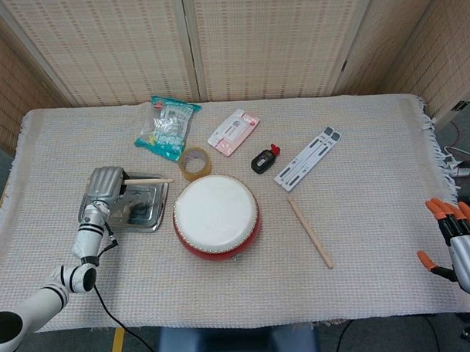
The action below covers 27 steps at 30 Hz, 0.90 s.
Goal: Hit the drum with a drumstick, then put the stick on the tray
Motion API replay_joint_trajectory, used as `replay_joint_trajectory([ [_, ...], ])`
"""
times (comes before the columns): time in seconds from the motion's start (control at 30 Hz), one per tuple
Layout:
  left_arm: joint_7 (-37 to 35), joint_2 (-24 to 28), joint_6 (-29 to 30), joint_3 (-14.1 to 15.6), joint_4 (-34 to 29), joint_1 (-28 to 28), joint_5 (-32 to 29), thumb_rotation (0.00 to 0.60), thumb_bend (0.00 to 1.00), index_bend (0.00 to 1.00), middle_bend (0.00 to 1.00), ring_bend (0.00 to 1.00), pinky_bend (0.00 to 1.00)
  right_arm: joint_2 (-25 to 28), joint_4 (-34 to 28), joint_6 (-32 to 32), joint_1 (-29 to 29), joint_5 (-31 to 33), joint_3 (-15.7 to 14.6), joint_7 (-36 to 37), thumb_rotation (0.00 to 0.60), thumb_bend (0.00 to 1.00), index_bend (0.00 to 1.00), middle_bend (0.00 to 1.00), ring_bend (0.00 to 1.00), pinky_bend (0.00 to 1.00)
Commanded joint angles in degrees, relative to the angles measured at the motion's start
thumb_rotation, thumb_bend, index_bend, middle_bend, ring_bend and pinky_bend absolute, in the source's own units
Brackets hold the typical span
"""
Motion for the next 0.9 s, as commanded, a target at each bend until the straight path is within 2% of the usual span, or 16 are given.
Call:
replay_joint_trajectory([
  [0.03,-0.54,-1.15,-1.1,0.93,2.38,-0.65,1.53,0.6,0.64,0.95,0.98,0.92,1.0,0.03,-0.19,0.05,-0.04,-0.01,-0.01,-0.21,0.6,0.25,0.0,0.05,0.0,0.0],
  [0.2,-0.92,-1.32,-2.85,1.14,3.63,-0.99,2.17,0.6,0.61,0.89,0.89,0.83,0.96,-0.08,-0.48,0.11,-0.02,-0.03,0.04,-0.6,0.6,0.25,0.0,0.05,0.0,0.0],
  [0.4,-0.82,-0.96,-3.84,0.51,2.51,-0.66,1.5,0.6,0.52,0.64,0.58,0.52,0.72,-0.22,-0.55,-0.06,0.1,0.0,0.09,-0.75,0.6,0.25,0.0,0.05,0.0,0.0],
  [0.47,-0.35,-0.81,-4.0,0.35,2.06,-0.59,1.27,0.6,0.49,0.54,0.47,0.4,0.61,-0.21,-0.58,-0.03,0.13,-0.13,0.09,-0.81,0.6,0.25,0.0,0.05,0.0,0.0],
  [0.53,0.27,-0.63,-4.18,0.24,1.49,-0.51,1.02,0.6,0.46,0.47,0.4,0.32,0.49,-0.19,-0.6,-0.01,0.12,-0.09,0.1,-0.81,0.6,0.25,0.0,0.05,0.0,0.0],
  [0.57,0.51,-0.39,-4.63,0.21,1.03,-0.49,0.84,0.6,0.44,0.43,0.35,0.27,0.4,-0.18,-0.59,0.02,0.09,-0.05,0.1,-0.77,0.6,0.25,0.0,0.05,0.0,0.0],
  [0.67,1.17,0.14,-5.44,0.07,0.13,-0.5,0.38,0.6,0.39,0.29,0.24,0.16,0.23,-0.2,-0.54,0.15,0.03,-0.08,0.11,-0.72,0.6,0.25,0.0,0.05,0.0,0.0],
  [0.9,2.81,2.21,-7.07,-0.45,-3.48,-0.36,-1.27,0.6,0.33,0.04,0.05,0.01,0.11,-0.28,-0.41,0.41,-0.08,-0.21,0.1,-0.53,0.6,0.25,0.0,0.05,0.0,0.0],
])
